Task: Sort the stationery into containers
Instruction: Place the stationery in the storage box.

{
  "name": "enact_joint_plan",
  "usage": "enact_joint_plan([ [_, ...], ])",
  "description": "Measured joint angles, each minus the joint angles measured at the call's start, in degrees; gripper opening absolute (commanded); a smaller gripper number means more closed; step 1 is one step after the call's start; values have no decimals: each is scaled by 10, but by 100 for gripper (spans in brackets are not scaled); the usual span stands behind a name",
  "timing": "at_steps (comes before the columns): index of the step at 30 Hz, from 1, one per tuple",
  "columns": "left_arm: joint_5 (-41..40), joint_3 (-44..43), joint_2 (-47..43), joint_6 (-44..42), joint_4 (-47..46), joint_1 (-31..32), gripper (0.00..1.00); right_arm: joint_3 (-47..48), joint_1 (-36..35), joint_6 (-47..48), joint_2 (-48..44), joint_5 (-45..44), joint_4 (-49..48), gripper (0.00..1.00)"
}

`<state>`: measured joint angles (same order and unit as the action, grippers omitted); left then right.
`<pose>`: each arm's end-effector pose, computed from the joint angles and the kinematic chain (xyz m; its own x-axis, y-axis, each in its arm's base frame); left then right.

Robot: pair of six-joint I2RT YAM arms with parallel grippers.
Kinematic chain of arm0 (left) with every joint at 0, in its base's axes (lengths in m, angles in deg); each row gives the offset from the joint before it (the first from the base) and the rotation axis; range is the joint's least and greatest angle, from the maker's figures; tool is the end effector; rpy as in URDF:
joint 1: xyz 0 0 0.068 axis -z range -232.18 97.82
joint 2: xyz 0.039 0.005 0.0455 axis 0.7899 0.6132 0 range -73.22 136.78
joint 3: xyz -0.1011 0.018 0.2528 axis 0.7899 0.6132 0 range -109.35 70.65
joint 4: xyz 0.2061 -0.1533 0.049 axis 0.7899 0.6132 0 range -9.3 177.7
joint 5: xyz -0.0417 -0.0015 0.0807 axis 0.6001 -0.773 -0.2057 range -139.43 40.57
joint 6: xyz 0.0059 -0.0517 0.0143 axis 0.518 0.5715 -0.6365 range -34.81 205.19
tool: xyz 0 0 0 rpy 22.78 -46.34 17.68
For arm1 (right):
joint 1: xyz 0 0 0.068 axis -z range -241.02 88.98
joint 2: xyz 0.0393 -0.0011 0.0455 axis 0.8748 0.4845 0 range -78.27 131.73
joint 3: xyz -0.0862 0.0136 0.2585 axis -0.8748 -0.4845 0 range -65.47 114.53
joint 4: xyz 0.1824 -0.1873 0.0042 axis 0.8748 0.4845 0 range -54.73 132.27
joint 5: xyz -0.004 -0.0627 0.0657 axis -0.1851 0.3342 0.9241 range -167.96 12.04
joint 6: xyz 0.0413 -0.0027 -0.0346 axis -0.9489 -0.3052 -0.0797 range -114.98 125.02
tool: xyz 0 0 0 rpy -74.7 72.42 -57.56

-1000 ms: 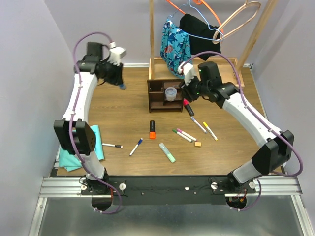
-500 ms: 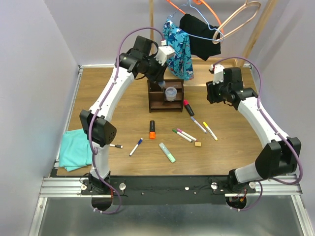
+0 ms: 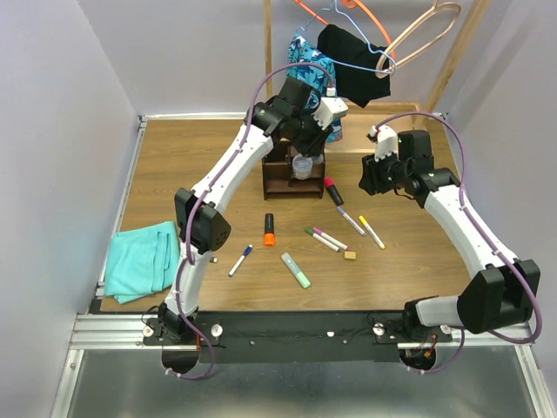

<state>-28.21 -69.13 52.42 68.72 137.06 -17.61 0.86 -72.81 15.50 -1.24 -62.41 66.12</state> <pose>0.3847 -0.2807 0.3741 -0.3181 0.5402 -0.7791 0.8758 0.4822 -0.0233 0.2856 0.0693 0.3123 -0.5671 -0.2974 -0.7681 -0.5047 0.8624 0.0387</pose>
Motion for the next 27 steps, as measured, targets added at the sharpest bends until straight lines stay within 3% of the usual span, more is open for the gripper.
enact_joint_plan([
  [12, -18, -14, 39, -6, -7, 7, 24, -10, -2, -1, 14, 78, -38, 41],
  [27, -28, -23, 67, -13, -19, 5, 24, -1, -51, 3, 66, 95, -66, 41],
])
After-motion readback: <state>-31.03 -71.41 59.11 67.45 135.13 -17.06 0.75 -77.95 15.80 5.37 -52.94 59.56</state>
